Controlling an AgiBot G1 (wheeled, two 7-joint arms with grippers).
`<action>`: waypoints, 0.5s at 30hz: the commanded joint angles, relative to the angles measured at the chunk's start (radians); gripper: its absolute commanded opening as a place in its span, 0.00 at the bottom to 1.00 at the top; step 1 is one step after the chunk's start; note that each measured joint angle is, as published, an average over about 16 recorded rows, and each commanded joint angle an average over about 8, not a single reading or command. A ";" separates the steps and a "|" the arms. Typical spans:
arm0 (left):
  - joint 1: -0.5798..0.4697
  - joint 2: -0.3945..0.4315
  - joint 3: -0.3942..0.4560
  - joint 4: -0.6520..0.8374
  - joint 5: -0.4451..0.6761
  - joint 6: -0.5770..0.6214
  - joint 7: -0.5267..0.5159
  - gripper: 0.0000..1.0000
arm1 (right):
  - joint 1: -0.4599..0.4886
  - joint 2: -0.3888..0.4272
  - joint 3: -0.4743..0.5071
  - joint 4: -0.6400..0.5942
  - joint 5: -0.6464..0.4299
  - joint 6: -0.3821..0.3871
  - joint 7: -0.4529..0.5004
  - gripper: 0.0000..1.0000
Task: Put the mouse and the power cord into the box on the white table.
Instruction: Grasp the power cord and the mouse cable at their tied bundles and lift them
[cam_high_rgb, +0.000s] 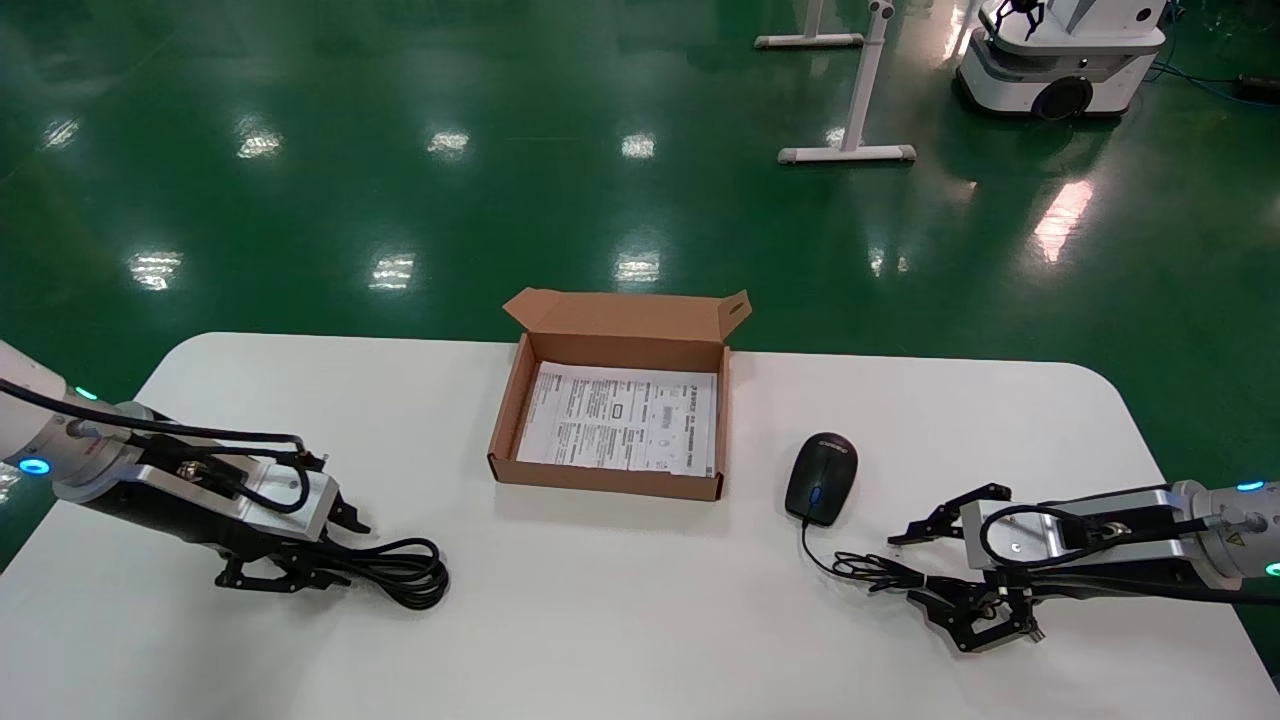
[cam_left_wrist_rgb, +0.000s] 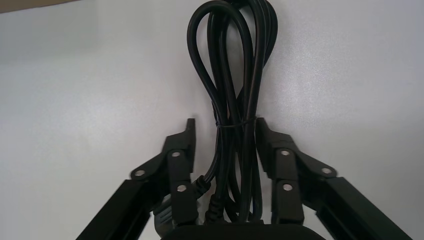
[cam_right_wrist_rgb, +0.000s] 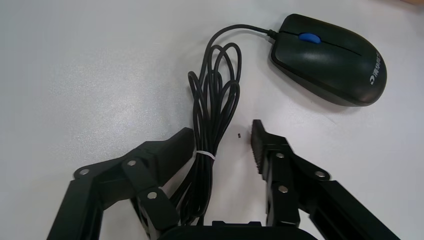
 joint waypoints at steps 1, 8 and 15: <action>0.000 0.000 0.000 -0.001 0.000 0.000 0.000 0.00 | 0.000 0.000 0.000 0.001 0.000 0.000 0.000 0.00; 0.001 -0.001 0.000 -0.002 0.000 0.000 -0.001 0.00 | 0.000 0.001 0.001 0.002 0.002 -0.001 0.000 0.00; -0.001 -0.002 -0.001 -0.003 -0.002 0.001 -0.001 0.00 | -0.001 0.001 0.001 0.002 0.003 0.000 0.000 0.00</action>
